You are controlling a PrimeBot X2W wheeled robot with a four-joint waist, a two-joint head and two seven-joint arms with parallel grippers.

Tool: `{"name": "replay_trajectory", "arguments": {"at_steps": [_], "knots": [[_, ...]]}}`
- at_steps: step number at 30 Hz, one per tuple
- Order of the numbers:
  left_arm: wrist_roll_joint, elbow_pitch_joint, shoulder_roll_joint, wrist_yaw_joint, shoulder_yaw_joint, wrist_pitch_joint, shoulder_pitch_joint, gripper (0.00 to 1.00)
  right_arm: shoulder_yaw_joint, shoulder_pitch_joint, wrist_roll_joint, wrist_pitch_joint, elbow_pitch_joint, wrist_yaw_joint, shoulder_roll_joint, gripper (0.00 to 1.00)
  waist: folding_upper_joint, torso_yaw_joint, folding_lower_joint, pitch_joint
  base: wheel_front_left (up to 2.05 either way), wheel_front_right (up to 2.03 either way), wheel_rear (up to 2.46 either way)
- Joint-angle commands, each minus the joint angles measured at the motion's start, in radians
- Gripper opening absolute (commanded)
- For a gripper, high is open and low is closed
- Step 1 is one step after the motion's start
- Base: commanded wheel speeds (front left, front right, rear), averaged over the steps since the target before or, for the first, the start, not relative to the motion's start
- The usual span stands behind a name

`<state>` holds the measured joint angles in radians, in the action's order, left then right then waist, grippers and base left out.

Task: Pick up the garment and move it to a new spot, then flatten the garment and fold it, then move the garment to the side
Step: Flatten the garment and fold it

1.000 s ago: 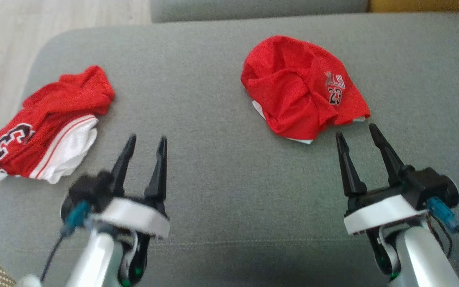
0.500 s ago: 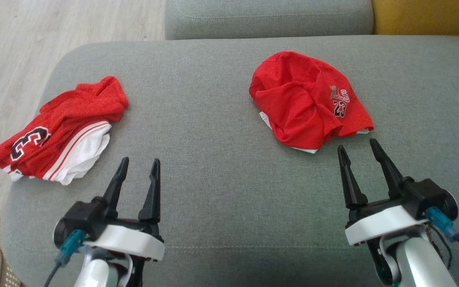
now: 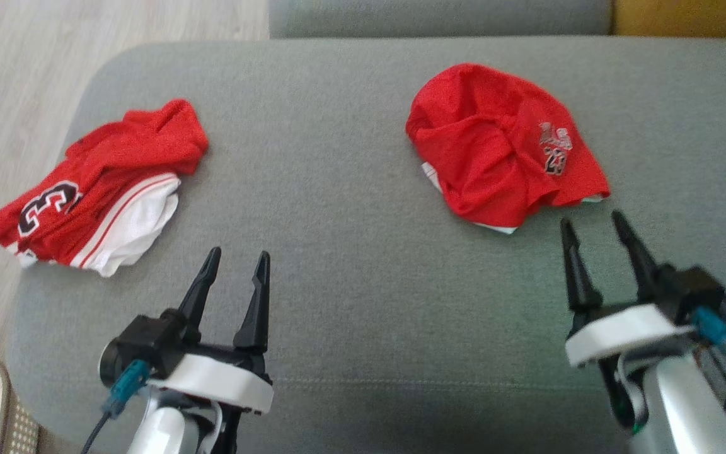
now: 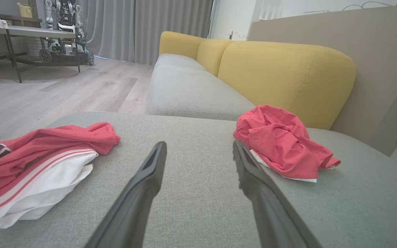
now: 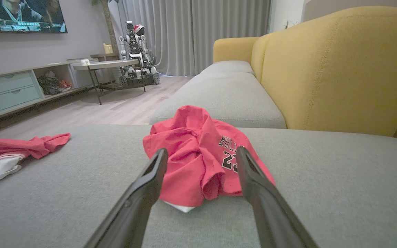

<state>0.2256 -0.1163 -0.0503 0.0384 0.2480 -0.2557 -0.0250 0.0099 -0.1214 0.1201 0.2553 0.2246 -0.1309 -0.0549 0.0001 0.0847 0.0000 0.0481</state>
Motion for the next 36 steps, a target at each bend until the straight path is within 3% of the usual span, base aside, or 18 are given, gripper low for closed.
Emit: {"name": "replay_trajectory", "arguments": {"at_steps": [1,20,21,22,25,29,36], "knots": [[0.002,0.034,0.000,0.000,-0.024,-0.006,-0.060,1.00,0.001,-0.091,-0.018,0.006,-0.006,0.000,0.005,1.00,-0.0001,0.025,0.0000,0.043,0.00,0.00,0.00],[0.045,0.036,0.000,-0.026,0.057,-0.006,-0.152,1.00,-0.233,-0.406,-0.225,0.006,0.388,0.000,0.005,1.00,-0.0001,0.141,0.0000,0.198,0.00,0.00,0.00],[0.047,0.036,0.000,-0.027,0.060,-0.006,-0.154,1.00,-0.244,-0.418,-0.220,0.006,0.420,0.000,0.005,0.85,-0.0001,0.144,0.0000,0.201,0.00,0.00,0.00],[0.049,0.035,0.000,-0.029,0.062,-0.006,-0.156,1.00,-0.250,-0.430,-0.221,0.005,0.452,0.000,0.005,0.00,-0.0001,0.146,0.0000,0.203,0.00,0.00,0.00],[0.054,0.031,0.000,-0.033,0.066,-0.006,-0.156,1.00,-0.262,-0.466,-0.255,0.006,0.501,0.000,0.005,0.00,-0.0001,0.152,0.0000,0.202,0.00,0.00,0.00],[0.062,0.026,0.000,-0.039,0.066,-0.006,-0.153,1.00,-0.286,-0.505,-0.349,0.006,0.468,0.000,-0.011,0.00,-0.0001,0.155,0.0000,0.185,0.00,0.00,0.00],[0.083,0.030,0.000,-0.041,0.084,-0.006,-0.150,1.00,-0.285,-0.634,-0.480,0.006,0.450,0.000,-0.123,0.00,-0.0001,0.178,0.0000,0.151,0.00,0.00,0.00]]}}
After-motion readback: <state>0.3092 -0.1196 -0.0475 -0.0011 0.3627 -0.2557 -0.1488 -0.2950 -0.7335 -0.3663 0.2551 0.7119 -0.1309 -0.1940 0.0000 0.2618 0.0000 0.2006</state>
